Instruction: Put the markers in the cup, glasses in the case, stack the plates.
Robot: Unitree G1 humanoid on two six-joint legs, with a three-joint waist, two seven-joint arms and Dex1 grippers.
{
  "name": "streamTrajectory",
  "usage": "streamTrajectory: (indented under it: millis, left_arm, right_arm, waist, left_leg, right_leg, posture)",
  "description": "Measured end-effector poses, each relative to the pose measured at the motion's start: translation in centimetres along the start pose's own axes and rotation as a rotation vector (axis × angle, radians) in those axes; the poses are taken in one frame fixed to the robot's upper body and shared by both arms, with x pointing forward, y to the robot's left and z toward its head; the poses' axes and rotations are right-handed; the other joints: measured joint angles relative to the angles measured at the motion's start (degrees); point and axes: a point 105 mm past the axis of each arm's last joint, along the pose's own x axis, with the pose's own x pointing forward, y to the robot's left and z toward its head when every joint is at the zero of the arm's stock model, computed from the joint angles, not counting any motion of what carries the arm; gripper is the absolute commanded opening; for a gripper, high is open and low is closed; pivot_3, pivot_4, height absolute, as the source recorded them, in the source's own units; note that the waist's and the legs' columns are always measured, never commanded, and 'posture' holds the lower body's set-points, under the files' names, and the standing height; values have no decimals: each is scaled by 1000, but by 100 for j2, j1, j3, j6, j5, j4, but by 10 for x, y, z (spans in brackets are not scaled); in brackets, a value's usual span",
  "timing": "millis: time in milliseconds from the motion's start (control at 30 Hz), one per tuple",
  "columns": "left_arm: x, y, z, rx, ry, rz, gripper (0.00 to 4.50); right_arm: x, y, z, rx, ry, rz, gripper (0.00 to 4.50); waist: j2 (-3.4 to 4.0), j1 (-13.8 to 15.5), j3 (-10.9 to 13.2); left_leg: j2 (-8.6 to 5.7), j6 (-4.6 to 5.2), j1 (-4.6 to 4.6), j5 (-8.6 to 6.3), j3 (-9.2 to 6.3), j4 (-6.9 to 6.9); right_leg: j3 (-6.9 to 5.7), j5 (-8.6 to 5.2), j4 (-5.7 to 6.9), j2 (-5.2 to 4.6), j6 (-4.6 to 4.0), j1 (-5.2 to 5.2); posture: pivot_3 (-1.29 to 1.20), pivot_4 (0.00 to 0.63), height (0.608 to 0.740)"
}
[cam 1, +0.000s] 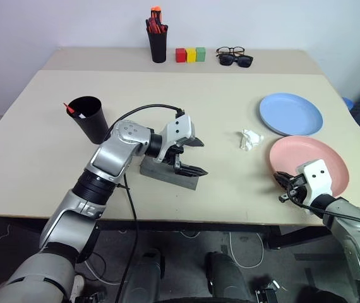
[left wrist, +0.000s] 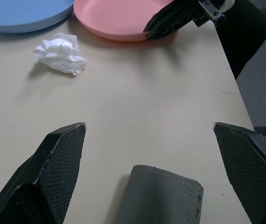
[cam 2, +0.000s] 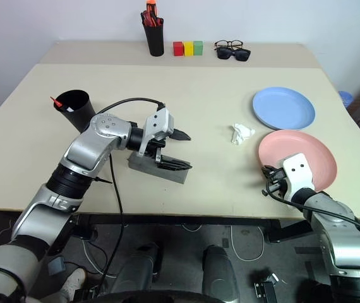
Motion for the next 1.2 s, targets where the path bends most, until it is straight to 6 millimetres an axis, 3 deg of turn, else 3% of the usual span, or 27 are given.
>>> streamTrajectory:
  millis: [233,400,567,833,933,1033,1200]
  left_arm:
    - [2,1,1,0,-4,11,4500]
    - [5,0,2,-3,-13,12,4500]
    - [5,0,-1,-17,-16,34,4500]
    - [-6,-4,-9,-70,-7,123,4500]
    - [-9,-6,-9,-85,-9,155,4500]
    - [-15,-12,-14,-114,3,184,4500]
    - [-26,-13,-18,-142,16,239,4500]
  right_arm:
    - [-9,-22,1,-34,20,-117,56]
    - [-5,-42,35,-120,-55,-176,56]
    - [24,-61,79,-252,-178,-157,56]
    - [92,-72,96,-356,-165,-27,56]
    - [105,-78,104,-394,-151,-29,969]
    - [114,-78,105,-411,-137,-28,2401]
    - [113,-82,107,-386,-165,-42,2401]
  waist:
    - [0,-1,0]
    - [3,-55,2]
    - [5,-50,4]
    - [20,-75,15]
    - [22,-86,16]
    - [22,-96,16]
    - [23,-112,17]
  left_leg:
    - [0,0,-1,0,0,-1]
    - [2,0,2,0,2,-3]
    - [1,1,4,1,3,-4]
    - [-1,0,0,3,5,-18]
    - [-1,-2,1,4,2,-26]
    - [-2,-2,0,4,2,-26]
    - [-3,-6,0,6,2,-23]
  right_leg:
    - [0,0,-1,0,0,-2]
    - [1,1,4,1,0,-6]
    - [0,3,1,2,-4,-4]
    - [2,10,-1,2,30,-12]
    - [2,9,0,3,32,-13]
    - [4,8,-1,3,33,-12]
    - [4,8,2,3,32,-11]
  posture:
    - [0,150,740]
    - [0,150,740]
    - [0,150,740]
    - [0,150,740]
    - [0,150,740]
    - [0,150,740]
    - [0,150,740]
